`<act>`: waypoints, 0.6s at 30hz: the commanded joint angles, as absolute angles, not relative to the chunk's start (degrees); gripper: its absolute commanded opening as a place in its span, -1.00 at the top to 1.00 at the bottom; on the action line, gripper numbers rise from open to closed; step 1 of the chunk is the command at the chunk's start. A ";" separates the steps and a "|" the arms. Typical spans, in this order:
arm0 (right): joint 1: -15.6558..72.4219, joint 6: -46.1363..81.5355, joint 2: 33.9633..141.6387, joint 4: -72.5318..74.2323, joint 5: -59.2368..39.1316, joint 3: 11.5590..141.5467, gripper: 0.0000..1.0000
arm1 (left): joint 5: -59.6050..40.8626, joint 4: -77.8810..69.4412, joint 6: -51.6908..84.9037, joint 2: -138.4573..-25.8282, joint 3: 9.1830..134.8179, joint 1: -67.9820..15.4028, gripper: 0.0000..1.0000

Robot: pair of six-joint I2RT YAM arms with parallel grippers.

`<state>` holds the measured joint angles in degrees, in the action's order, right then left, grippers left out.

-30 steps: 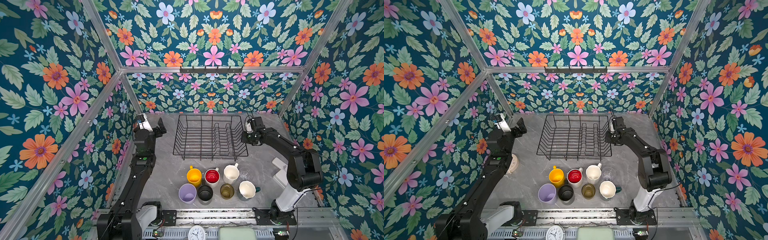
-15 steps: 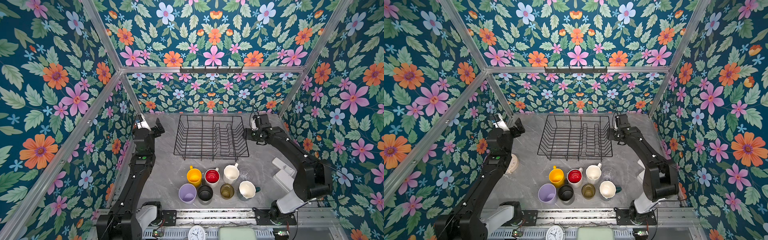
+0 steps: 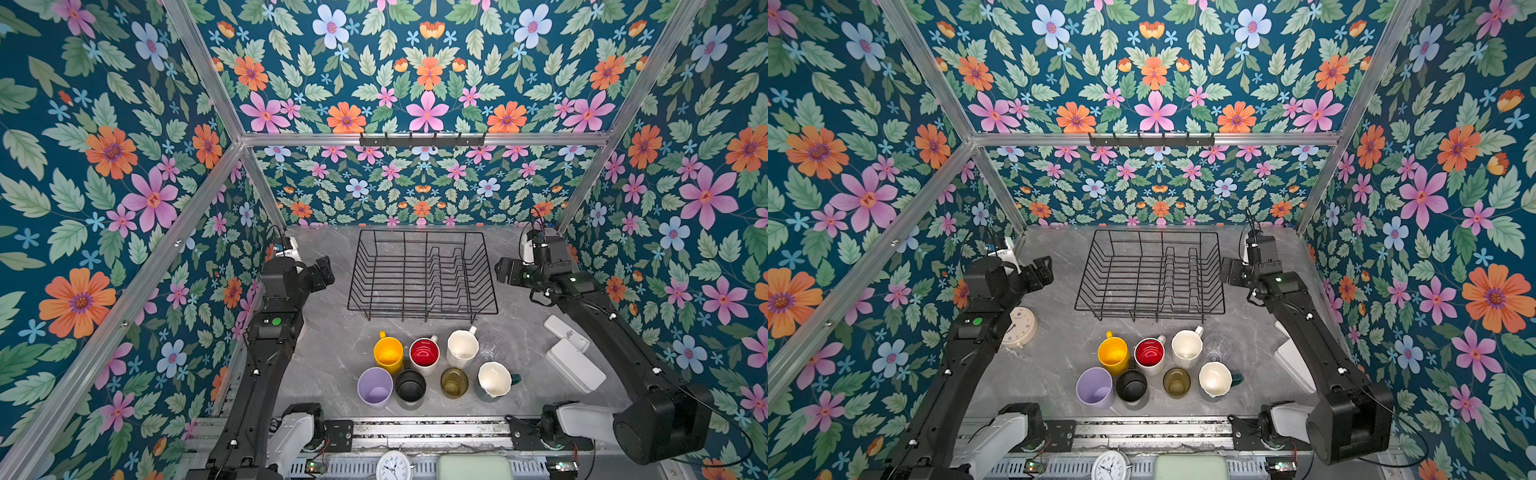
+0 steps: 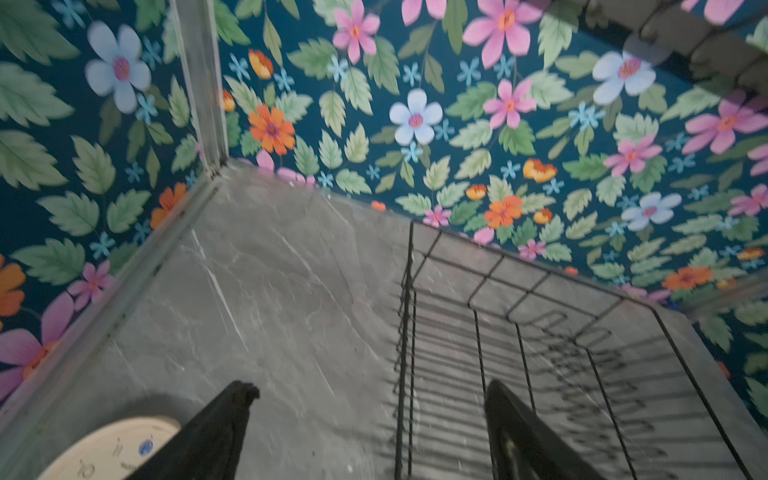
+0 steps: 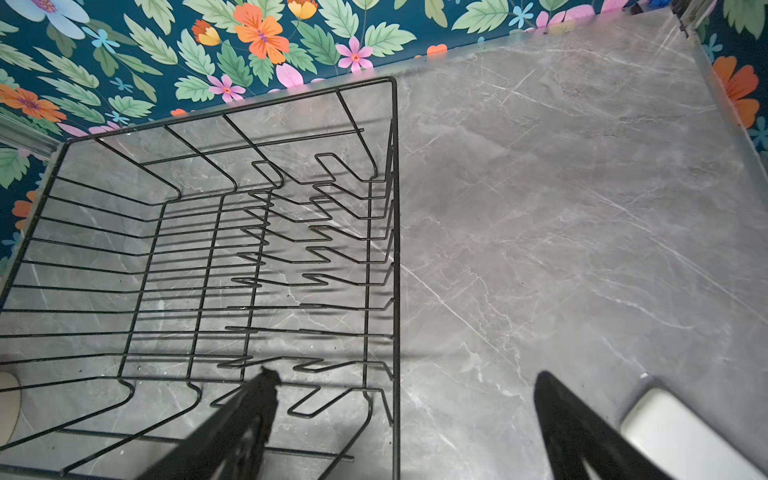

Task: Load the cups into the dish rack

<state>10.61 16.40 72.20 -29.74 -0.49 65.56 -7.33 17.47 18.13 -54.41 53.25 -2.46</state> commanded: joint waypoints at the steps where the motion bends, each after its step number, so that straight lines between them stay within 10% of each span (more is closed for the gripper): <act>1: 10.64 17.27 71.29 -28.91 -0.44 64.63 -0.93 | -17.07 31.77 19.45 -53.57 55.11 -2.44 -0.71; 18: 10.63 16.36 72.45 -27.91 -2.51 63.45 -0.93 | -25.55 62.87 20.61 -41.85 55.64 -13.19 -0.46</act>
